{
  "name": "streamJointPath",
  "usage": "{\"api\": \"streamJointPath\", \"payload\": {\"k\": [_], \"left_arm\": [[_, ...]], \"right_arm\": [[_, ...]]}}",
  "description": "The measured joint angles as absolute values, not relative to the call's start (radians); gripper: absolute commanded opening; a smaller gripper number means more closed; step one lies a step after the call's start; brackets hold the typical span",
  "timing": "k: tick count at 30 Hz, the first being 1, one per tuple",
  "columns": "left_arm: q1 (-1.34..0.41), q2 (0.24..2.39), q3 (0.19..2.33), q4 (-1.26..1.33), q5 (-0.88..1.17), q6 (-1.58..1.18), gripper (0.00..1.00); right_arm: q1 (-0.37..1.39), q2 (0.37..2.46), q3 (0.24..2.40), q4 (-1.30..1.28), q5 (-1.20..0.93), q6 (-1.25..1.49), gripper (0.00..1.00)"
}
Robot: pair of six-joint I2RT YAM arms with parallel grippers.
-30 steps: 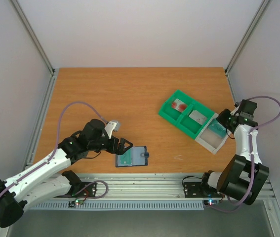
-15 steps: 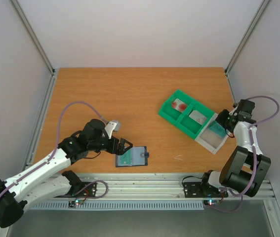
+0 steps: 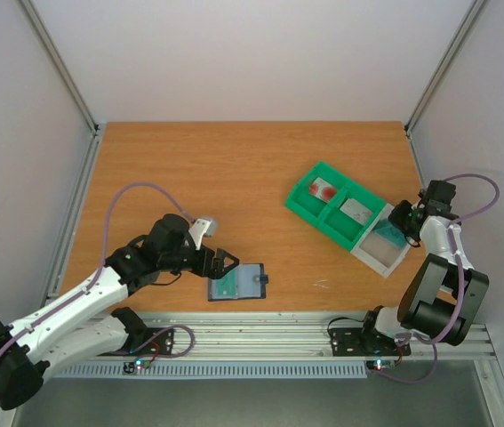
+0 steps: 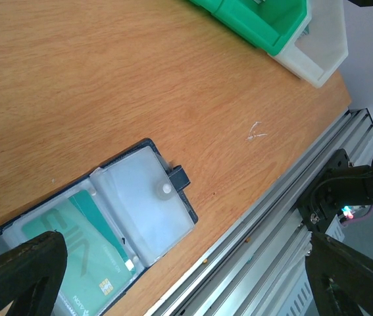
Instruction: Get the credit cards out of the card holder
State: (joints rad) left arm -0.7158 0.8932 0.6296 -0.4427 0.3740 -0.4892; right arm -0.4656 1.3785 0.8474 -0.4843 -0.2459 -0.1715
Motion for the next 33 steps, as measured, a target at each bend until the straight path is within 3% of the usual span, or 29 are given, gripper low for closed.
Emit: {"api": "streamJointPath", "payload": {"k": [33], "left_arm": [[-0.700, 0.903, 0.604, -0.444, 0.369, -0.489, 0.99]], "right_arm": [[-0.465, 1.477, 1.060, -0.740, -0.059, -0.042, 0.24]]}}
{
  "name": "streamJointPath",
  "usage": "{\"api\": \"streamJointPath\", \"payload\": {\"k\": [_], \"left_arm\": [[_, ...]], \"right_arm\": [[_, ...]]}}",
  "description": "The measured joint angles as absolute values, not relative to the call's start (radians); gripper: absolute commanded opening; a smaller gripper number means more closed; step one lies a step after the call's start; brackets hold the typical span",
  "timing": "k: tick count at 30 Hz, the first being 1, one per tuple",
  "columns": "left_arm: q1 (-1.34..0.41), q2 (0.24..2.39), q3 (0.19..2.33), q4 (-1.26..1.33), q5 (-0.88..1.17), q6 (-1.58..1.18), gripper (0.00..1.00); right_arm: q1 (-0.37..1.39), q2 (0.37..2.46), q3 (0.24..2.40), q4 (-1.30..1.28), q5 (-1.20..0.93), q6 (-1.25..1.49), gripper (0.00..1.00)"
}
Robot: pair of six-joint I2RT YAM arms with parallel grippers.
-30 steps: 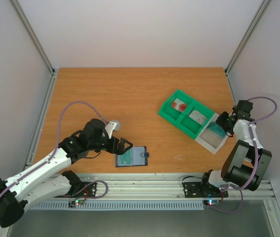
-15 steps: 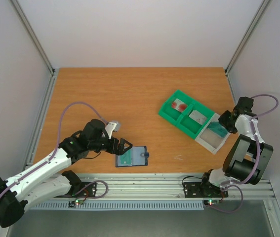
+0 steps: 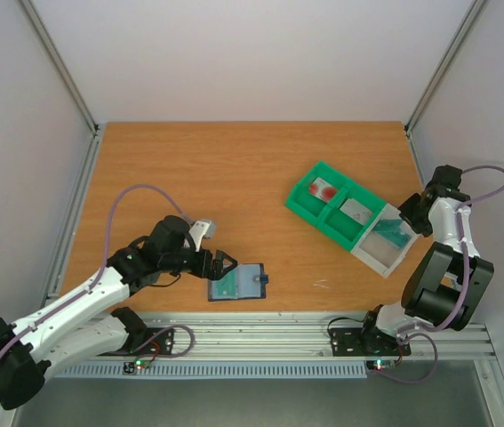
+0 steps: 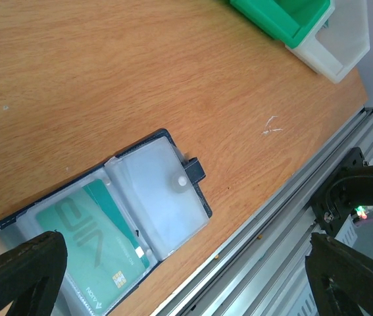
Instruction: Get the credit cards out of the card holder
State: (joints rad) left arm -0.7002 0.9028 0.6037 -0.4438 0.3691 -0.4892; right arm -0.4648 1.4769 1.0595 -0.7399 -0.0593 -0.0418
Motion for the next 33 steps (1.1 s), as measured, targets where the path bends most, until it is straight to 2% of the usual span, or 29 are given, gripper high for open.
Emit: {"api": "streamJointPath", "payload": {"k": [2, 7, 16, 26, 33], "left_arm": [[-0.699, 0.904, 0.602, -0.444, 0.369, -0.489, 0.99], [-0.688, 0.915, 0.601, -0.444, 0.377, -0.485, 0.99], [-0.673, 1.002, 0.599, -0.448, 0.394, -0.489, 0.99], [-0.672, 1.010, 0.599, -0.477, 0.371, -0.483, 0.97], [-0.669, 1.010, 0.599, -0.482, 0.369, -0.498, 0.91]], "right_arm": [[-0.464, 1.468, 1.073, -0.765, -0.057, -0.027, 0.21], [-0.440, 1.417, 1.084, -0.814, -0.067, 0.021, 0.02], [-0.387, 1.371, 1.047, -0.816, -0.137, 0.073, 0.01], [-0.387, 1.462, 0.990, -0.769, -0.106, 0.081, 0.01], [-0.387, 1.521, 0.970, -0.736, -0.064, 0.075, 0.01]]}}
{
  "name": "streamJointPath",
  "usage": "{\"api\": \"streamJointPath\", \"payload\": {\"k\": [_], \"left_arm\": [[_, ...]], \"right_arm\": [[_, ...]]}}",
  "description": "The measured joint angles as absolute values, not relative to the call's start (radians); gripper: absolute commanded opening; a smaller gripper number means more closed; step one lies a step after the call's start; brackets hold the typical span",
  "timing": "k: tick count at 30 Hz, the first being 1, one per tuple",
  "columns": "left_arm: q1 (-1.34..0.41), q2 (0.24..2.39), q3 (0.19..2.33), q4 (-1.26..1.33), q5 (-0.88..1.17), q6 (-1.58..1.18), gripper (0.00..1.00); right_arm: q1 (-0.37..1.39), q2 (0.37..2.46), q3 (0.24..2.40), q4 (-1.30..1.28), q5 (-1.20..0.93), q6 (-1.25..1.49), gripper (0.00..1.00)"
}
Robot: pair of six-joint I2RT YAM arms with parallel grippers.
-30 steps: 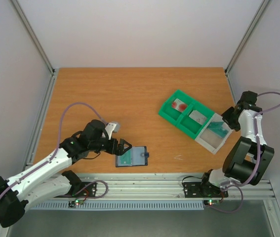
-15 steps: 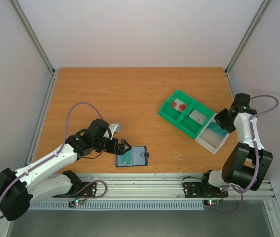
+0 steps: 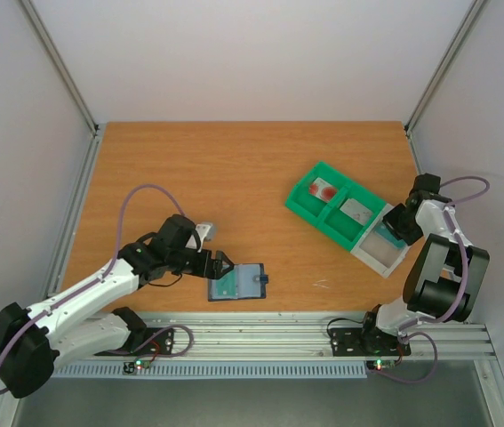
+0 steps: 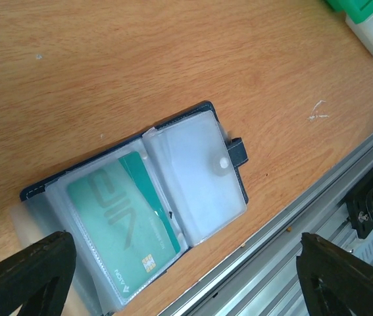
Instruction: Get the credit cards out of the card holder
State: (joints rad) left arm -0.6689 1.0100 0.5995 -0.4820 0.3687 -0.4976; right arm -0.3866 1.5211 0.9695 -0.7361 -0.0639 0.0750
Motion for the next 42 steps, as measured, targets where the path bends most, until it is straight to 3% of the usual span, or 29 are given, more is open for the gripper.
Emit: {"api": "streamJointPath", "payload": {"k": [10, 14, 21, 24, 29, 37, 42], "left_arm": [[-0.667, 1.034, 0.599, -0.480, 0.357, -0.570, 0.77], [-0.665, 1.047, 0.578, -0.461, 0.355, -0.590, 0.68], [-0.652, 1.102, 0.533, -0.444, 0.339, -0.614, 0.67], [-0.643, 1.128, 0.519, -0.433, 0.325, -0.620, 0.58], [-0.635, 1.187, 0.503, -0.398, 0.326, -0.621, 0.34], [-0.633, 1.309, 0.505, -0.315, 0.333, -0.596, 0.17], [-0.633, 1.370, 0.510, -0.220, 0.385, -0.596, 0.14]], "right_arm": [[-0.385, 1.472, 0.969, -0.738, -0.057, 0.073, 0.02], [-0.373, 1.380, 0.971, -0.774, -0.081, 0.070, 0.06], [-0.324, 1.201, 0.983, -0.866, -0.155, 0.062, 0.17], [-0.281, 1.135, 0.989, -0.897, -0.191, 0.061, 0.18], [-0.186, 1.054, 0.990, -0.941, -0.245, 0.064, 0.18], [-0.019, 0.963, 0.990, -0.957, -0.305, 0.122, 0.18], [0.141, 0.952, 0.980, -0.941, -0.301, 0.179, 0.18]]}}
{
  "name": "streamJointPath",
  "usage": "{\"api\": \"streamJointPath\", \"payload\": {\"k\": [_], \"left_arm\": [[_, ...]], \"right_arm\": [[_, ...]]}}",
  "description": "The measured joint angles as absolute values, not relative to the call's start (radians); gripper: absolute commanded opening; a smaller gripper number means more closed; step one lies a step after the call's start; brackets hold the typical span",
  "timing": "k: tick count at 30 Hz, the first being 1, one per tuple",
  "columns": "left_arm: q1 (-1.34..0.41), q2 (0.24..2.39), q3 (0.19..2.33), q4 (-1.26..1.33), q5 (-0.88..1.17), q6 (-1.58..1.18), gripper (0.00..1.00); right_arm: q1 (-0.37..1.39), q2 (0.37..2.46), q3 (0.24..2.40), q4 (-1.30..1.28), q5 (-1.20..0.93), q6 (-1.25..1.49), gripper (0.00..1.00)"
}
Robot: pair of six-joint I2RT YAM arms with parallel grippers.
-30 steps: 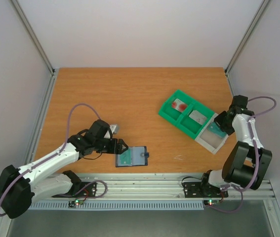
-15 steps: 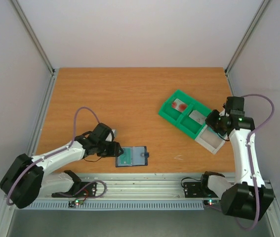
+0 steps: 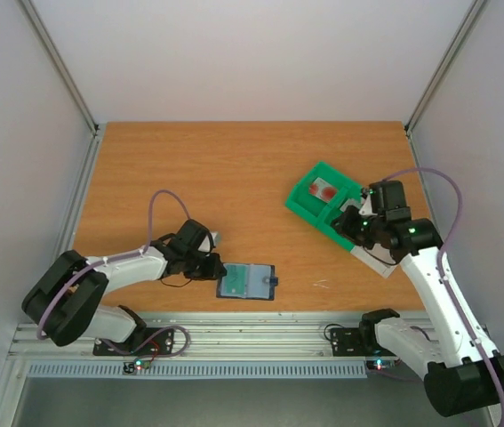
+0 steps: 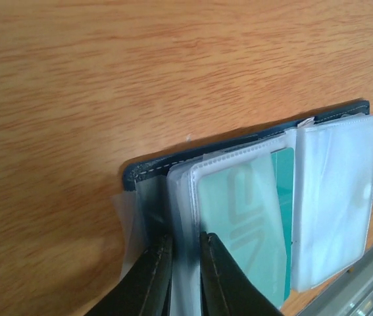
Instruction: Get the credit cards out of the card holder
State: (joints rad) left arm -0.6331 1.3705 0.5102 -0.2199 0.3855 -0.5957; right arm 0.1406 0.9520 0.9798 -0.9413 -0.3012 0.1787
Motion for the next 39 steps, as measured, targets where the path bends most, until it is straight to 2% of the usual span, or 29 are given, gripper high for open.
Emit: {"api": "streamJointPath", "payload": {"k": [2, 9, 17, 21, 26, 30, 39], "left_arm": [[-0.633, 1.385, 0.510, -0.194, 0.405, -0.599, 0.14], [-0.633, 1.386, 0.513, -0.181, 0.423, -0.615, 0.26], [-0.633, 1.309, 0.513, -0.237, 0.418, -0.632, 0.27], [-0.633, 1.300, 0.512, -0.233, 0.426, -0.648, 0.27], [-0.633, 1.308, 0.498, -0.195, 0.469, -0.660, 0.16], [-0.633, 1.343, 0.486, -0.158, 0.498, -0.669, 0.11], [-0.633, 1.364, 0.469, -0.137, 0.501, -0.665, 0.09]], "right_arm": [[0.219, 0.952, 0.964, -0.923, -0.289, 0.208, 0.18], [0.512, 1.014, 0.915, -0.811, -0.207, 0.305, 0.18], [0.765, 1.249, 0.906, -0.608, -0.134, 0.380, 0.18], [0.828, 1.356, 0.903, -0.505, -0.131, 0.408, 0.17], [0.875, 1.487, 0.902, -0.390, -0.136, 0.439, 0.16], [0.885, 1.542, 0.889, -0.333, -0.143, 0.456, 0.14], [0.898, 1.609, 0.850, -0.227, -0.183, 0.477, 0.14]]}}
